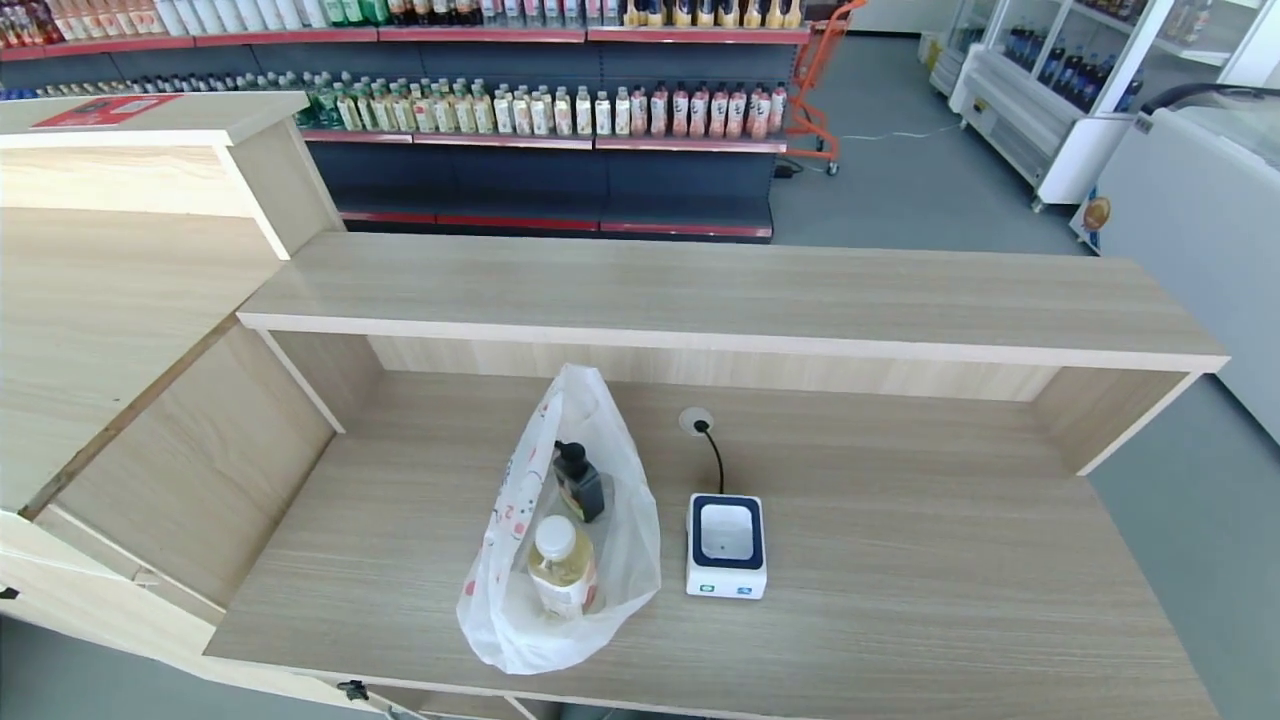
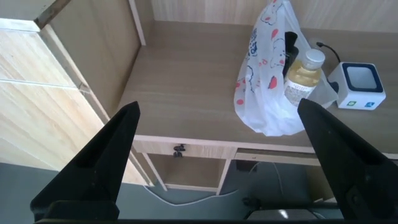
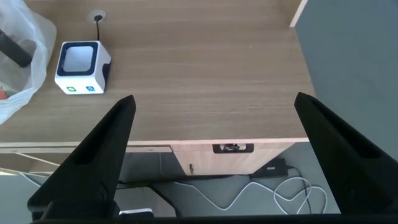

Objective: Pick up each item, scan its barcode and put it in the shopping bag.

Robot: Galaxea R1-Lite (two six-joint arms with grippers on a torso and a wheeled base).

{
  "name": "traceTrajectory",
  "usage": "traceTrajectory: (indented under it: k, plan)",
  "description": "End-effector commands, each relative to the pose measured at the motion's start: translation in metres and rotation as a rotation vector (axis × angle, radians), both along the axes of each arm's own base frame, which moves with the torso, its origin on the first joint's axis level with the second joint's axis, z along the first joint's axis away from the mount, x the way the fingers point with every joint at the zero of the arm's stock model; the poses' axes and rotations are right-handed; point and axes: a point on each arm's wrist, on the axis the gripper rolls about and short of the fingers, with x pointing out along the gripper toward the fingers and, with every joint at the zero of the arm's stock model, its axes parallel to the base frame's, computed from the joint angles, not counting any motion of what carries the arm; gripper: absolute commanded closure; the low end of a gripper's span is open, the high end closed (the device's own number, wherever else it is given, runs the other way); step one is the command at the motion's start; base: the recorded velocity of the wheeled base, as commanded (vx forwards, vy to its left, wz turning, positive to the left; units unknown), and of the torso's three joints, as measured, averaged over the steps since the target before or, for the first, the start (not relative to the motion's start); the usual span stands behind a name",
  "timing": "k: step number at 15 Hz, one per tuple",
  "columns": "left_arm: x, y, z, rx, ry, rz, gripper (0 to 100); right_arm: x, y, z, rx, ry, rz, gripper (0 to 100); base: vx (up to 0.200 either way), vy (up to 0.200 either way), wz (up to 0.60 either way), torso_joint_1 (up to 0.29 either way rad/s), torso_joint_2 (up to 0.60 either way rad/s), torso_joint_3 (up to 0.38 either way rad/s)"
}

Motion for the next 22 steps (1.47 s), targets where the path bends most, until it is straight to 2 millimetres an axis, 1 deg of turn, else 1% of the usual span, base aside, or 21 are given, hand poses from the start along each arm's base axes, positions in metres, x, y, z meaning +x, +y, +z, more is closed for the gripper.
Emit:
traceTrajectory:
  k: [1, 14, 15, 22]
  plan:
    - [-0.0001, 0.0000, 0.0000, -0.002, -0.001, 0.000, 0, 0.0005, 0.0000, 0.0000, -0.001, 0.006, 0.001, 0, 0.000, 0.000, 0.00, 0.000, 0.00, 0.000]
    - [-0.0001, 0.0000, 0.0000, -0.002, -0.001, 0.000, 0, 0.0004, -0.0001, 0.0004, 0.016, 0.003, -0.002, 0, 0.000, 0.000, 0.00, 0.000, 0.00, 0.000]
    - [-0.0001, 0.0000, 0.0000, -0.002, -0.001, 0.000, 0, 0.0004, -0.0001, 0.0004, 0.017, 0.003, -0.003, 100, 0.000, 0.000, 0.00, 0.000, 0.00, 0.000]
    - [-0.0001, 0.0000, 0.0000, -0.002, -0.001, 0.002, 0, 0.0004, -0.0001, 0.0004, 0.017, 0.003, -0.003, 100, 0.000, 0.000, 0.00, 0.000, 0.00, 0.000]
